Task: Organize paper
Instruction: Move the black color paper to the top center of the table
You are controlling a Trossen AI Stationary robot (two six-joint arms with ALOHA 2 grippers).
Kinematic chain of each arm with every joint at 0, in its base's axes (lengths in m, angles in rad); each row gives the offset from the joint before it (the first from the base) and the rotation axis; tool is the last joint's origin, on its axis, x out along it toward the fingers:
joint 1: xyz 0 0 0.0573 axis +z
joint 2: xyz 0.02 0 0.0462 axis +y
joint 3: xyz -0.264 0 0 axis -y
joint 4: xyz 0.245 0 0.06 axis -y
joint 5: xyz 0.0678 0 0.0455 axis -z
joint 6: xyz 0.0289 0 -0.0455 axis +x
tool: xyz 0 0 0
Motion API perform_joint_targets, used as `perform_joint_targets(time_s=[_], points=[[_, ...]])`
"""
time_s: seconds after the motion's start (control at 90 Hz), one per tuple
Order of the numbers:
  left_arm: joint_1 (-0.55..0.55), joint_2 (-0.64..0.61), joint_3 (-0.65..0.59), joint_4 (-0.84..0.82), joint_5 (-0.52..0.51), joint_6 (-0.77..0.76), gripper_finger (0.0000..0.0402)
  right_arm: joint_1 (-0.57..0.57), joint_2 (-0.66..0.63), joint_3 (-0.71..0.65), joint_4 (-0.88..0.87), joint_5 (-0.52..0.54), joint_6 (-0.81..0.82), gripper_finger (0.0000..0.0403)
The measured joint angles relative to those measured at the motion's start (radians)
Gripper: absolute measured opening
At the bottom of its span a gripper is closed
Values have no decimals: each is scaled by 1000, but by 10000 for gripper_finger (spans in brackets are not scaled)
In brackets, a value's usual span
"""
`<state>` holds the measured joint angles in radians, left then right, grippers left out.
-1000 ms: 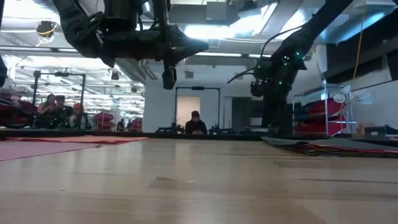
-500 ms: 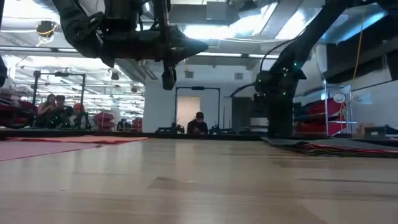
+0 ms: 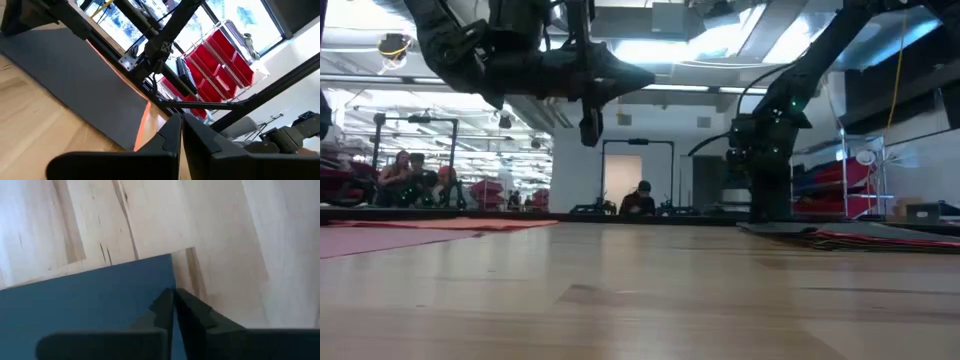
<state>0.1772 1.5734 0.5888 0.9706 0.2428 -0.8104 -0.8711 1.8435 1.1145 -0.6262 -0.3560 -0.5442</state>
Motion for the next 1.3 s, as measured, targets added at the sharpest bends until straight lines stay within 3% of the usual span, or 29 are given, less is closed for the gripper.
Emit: perform_joint_targets(time_s=[0.411,0.7,0.922,1.3], points=[[0,0,0,-1,0,6,0,2,-49,2,15,-90,44,0],[0,0,0,0,0,7,0,85,-48,170,50,-92,154,0],[-2,0,0,2,0,25,0,161,35,319,85,-97,271,0],[-33,0,3,-27,-3,38,0,205,179,434,161,-65,363,0]])
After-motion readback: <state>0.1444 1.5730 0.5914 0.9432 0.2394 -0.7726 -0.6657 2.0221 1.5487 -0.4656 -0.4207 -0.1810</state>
